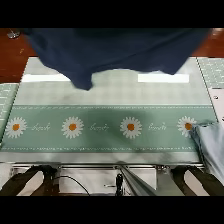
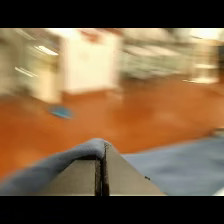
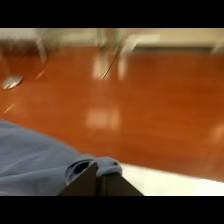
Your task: Fold the shirts.
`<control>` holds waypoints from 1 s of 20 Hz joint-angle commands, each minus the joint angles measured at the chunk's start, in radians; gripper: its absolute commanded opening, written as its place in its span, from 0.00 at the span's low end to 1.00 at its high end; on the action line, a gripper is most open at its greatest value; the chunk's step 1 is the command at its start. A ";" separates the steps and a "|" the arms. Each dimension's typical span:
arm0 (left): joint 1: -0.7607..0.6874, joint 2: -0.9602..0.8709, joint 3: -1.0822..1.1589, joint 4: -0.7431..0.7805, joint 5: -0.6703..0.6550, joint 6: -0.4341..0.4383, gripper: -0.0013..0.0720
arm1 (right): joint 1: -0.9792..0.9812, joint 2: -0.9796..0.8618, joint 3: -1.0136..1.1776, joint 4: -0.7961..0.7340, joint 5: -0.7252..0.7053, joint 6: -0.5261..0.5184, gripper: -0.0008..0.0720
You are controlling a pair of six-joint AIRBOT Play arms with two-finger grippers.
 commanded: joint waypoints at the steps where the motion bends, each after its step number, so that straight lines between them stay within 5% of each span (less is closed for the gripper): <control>1: 0.062 0.149 0.114 0.322 0.007 -0.071 0.05 | 0.000 0.183 0.071 -0.206 0.031 0.071 0.04; 6: 0.062 0.330 0.114 0.533 -0.084 -0.097 0.05 | 0.000 0.324 0.071 -0.307 0.117 0.113 0.04; 13: 0.060 0.388 -0.204 0.498 -0.171 -0.142 0.05 | 0.000 0.333 -0.108 -0.257 0.297 0.122 0.04; 20: 0.046 0.235 -0.791 0.322 0.057 -0.081 0.05 | 0.001 0.278 -0.725 -0.029 -0.032 0.040 0.04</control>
